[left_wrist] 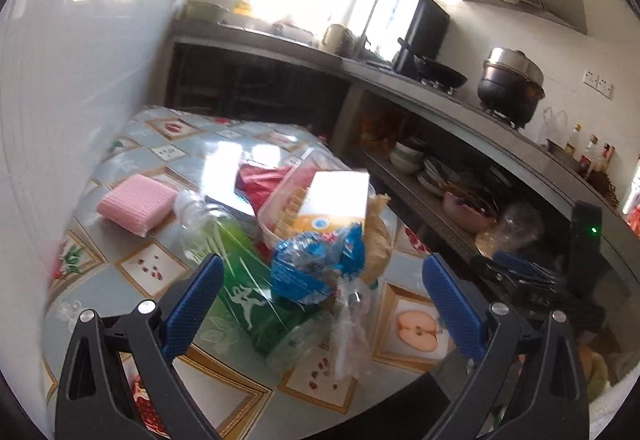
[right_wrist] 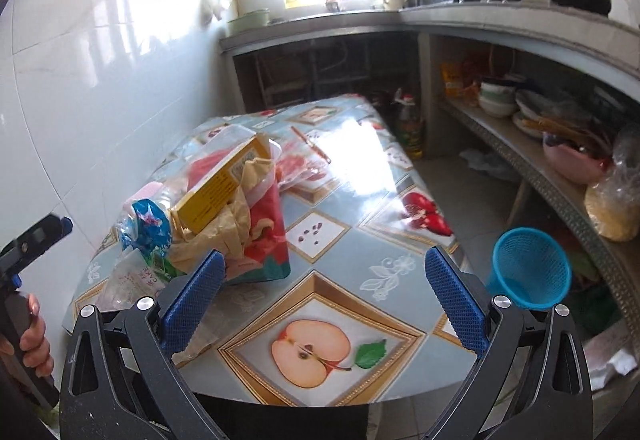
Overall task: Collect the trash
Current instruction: 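Grasp the blue wrapper with the left tool while the right tool grasps the clear CAKE bag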
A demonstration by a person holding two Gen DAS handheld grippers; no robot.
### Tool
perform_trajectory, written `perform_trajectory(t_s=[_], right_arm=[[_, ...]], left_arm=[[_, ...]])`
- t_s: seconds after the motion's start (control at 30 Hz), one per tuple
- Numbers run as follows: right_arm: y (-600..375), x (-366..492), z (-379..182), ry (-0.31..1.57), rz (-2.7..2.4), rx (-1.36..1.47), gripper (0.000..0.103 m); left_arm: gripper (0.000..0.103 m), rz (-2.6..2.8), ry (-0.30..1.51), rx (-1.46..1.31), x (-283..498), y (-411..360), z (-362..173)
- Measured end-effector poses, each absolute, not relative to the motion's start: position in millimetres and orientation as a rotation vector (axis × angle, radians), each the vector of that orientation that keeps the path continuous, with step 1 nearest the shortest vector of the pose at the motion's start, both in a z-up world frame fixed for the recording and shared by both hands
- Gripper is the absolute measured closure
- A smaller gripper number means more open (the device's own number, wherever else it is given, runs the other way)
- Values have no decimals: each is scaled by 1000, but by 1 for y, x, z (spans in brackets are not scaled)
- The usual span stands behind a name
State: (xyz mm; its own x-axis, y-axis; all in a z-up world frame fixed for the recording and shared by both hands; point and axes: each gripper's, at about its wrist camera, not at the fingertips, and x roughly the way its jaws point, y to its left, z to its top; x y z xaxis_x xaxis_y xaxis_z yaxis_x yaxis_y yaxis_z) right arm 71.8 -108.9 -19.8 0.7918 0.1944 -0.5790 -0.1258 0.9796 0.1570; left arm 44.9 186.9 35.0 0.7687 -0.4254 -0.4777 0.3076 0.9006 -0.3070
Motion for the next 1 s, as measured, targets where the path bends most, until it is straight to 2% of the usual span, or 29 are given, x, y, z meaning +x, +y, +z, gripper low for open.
perform_trajectory(t_s=[0.2,0.37,0.6,0.67,0.8,0.97,1.0], right_arm=[[-81,72,-43,711,462,133,7],[-45,57,-54,714,655,2,7],[0,71,-71,735,830,-136,7],[12,72,-75,731,885,-184,7],[29,83,-87,742,908,-247,7],[34,92,-99,752,903,-256,8],[33,91,-99,753,900,-251,11]], left_arm=[[6,-408,656,-60,57,158,16],[6,-413,656,-156,71,168,19],[25,-431,708,-293,110,190,21],[29,-446,735,-289,118,189,18],[46,-437,778,-269,126,190,11],[58,-437,791,-245,123,189,7],[61,-435,789,-238,122,189,7]])
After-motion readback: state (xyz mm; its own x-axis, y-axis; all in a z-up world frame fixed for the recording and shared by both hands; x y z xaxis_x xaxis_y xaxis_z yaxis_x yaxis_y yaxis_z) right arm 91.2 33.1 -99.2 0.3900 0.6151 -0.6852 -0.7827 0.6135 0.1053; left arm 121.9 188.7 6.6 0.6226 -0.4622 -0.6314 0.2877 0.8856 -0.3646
